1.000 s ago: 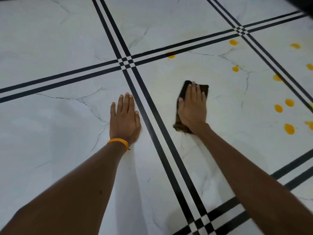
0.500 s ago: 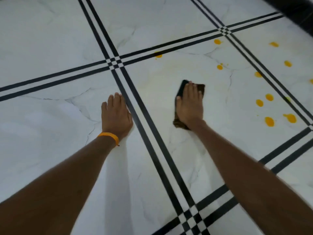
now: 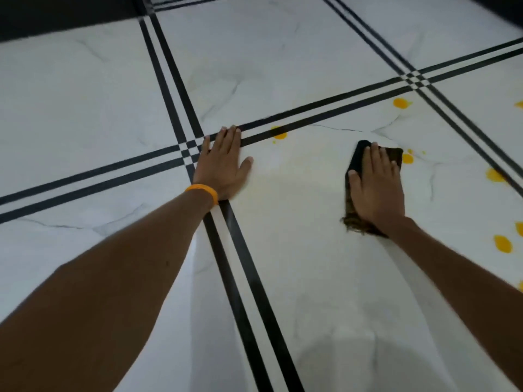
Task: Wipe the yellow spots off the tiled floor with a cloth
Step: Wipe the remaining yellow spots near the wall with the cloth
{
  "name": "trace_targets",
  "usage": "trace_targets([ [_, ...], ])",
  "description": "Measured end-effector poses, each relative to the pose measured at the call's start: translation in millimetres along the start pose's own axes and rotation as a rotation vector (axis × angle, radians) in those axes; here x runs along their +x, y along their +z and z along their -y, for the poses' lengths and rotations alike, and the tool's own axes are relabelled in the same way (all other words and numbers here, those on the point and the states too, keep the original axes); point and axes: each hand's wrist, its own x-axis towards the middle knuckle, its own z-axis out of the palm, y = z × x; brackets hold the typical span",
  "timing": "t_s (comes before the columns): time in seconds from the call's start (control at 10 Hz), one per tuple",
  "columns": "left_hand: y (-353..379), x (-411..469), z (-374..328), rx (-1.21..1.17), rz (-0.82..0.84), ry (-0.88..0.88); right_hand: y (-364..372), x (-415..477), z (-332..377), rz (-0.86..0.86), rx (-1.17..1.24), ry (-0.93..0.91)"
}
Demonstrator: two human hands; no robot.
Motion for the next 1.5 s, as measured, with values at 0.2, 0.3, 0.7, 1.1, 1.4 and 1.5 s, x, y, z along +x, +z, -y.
trace_targets([
  [0.2, -4.1, -1.5, -0.7, -0.073, -0.029, -0.007, -12.4, 100.3, 19.3, 0.011, 0.052, 0.139],
  [0.3, -4.8, -1.8, 1.9, -0.104, -0.019, -0.016, -4.3, 99.0, 75.6, 0.071, 0.021, -0.110],
  [0.7, 2.7, 0.2, 2.3, -0.120, -0.093, -0.012, 5.7, 122.0, 177.7, 0.036, 0.024, -0.168],
  [1.1, 1.8, -1.1, 2.7, -0.145, -0.098, -0.012, 2.8, 117.5, 140.8, -0.004, 0.077, 0.077],
  [1.4, 4.1, -0.5, 4.4, -0.114, -0.128, -0.008, -6.0, -11.3, 46.0, 0.056, 0.064, -0.229],
  [1.5, 4.1, -0.4, 1.9, -0.112, -0.131, -0.002, -11.7, 100.0, 58.9, 0.025, 0.056, 0.060],
])
